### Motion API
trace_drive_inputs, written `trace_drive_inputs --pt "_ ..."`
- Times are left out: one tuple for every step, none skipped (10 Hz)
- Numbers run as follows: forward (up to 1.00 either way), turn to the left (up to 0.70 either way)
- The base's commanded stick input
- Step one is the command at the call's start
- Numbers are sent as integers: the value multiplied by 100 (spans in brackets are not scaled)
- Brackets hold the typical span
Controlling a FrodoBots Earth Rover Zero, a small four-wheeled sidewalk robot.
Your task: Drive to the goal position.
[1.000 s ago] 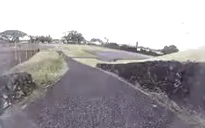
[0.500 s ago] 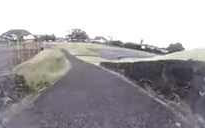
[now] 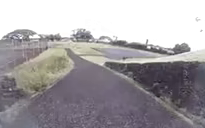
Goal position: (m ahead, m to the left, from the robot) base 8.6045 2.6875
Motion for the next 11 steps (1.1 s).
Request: trace_drive_inputs --pt "85 -16" --pt "85 -18" --pt "85 -10" --pt "85 0" --pt "85 0" --pt "85 0" --pt "85 0" --pt "85 0" --pt "85 0" --pt "85 0" --pt "85 0"
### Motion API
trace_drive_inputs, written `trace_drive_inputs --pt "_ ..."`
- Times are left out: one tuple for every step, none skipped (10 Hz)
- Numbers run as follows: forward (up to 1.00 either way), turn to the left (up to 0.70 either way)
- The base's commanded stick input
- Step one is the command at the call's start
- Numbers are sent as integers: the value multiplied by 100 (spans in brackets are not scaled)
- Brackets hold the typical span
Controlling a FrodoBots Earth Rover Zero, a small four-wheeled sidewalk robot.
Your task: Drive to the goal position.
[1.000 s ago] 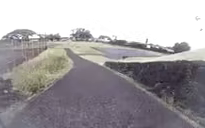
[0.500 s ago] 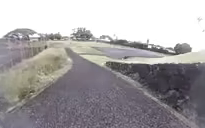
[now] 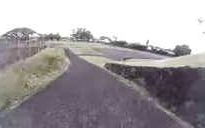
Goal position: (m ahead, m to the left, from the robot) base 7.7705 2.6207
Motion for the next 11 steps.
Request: trace_drive_inputs --pt "85 0" --pt "85 0" --pt "85 2" --pt "85 10" --pt "85 18" --pt "85 16" --pt "85 7" --pt "85 0" --pt "85 0" --pt "85 0" --pt "85 0"
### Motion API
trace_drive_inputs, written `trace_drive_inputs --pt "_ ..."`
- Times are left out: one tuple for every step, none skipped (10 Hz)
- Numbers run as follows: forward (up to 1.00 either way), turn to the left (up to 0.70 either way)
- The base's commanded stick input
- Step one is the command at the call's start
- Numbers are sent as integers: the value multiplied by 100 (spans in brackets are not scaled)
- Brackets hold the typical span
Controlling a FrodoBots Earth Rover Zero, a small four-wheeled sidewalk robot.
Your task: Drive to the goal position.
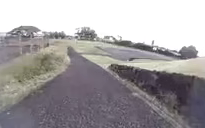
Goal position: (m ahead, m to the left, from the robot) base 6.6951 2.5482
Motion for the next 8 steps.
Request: trace_drive_inputs --pt "85 0" --pt "85 0" --pt "85 5" --pt "85 23" --pt "85 34" --pt "85 28" --pt "85 13" --pt "85 1"
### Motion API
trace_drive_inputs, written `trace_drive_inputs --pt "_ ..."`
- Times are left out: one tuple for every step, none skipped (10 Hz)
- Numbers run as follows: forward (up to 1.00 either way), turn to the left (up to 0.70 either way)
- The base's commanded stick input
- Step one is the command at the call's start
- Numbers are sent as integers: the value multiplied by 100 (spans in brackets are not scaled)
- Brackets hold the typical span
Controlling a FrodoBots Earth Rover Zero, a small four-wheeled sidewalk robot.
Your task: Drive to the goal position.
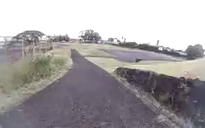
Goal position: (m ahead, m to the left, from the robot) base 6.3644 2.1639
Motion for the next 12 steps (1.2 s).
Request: trace_drive_inputs --pt "85 0" --pt "85 0" --pt "85 0" --pt "85 0" --pt "85 0" --pt "85 0" --pt "85 0" --pt "85 0" --pt "85 0" --pt "85 0" --pt "85 0" --pt "85 -11"
